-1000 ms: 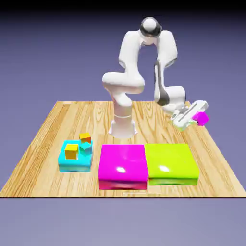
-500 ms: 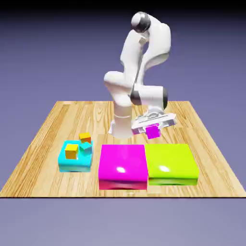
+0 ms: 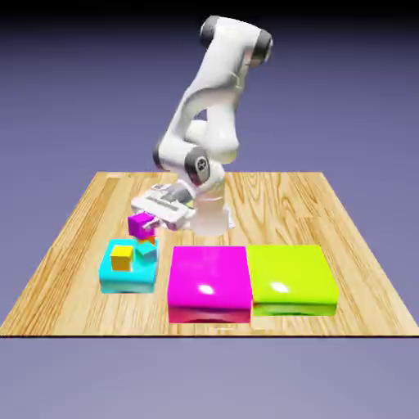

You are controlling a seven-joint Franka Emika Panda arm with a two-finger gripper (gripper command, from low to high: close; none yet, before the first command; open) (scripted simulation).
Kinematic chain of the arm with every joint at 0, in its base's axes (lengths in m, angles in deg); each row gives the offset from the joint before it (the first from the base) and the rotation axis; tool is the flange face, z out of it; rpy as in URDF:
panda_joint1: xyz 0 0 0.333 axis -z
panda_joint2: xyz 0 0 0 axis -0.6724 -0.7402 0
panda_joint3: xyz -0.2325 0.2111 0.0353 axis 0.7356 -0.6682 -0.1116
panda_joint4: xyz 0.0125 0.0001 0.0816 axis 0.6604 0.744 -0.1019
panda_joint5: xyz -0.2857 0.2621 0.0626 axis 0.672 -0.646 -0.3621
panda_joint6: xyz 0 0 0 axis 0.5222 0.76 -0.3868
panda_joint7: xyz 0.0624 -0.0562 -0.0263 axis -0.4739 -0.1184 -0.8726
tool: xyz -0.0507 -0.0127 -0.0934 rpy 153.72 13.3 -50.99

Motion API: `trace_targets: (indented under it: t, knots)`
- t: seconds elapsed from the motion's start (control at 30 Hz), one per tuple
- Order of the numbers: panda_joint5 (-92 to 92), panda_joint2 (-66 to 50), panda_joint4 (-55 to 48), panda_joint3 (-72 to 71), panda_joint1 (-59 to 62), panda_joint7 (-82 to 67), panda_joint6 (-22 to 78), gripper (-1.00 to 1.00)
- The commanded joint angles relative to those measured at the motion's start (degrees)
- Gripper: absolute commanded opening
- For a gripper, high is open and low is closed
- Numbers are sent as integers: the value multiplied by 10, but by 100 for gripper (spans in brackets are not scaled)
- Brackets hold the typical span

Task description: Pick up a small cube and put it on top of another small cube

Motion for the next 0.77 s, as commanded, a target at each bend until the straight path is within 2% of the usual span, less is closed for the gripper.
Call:
trace_targets:
  t: [0.0, 0.33, 0.37, 0.73]
  knots:
    - [-2, 0, 0, 0, 0, -1, 0, -100]
    - [62, -187, -69, 30, 46, -60, 115, -100]
    - [62, -187, -69, 30, 46, -60, 115, 100]
    - [-2, 0, 0, 0, 0, -1, 0, 100]
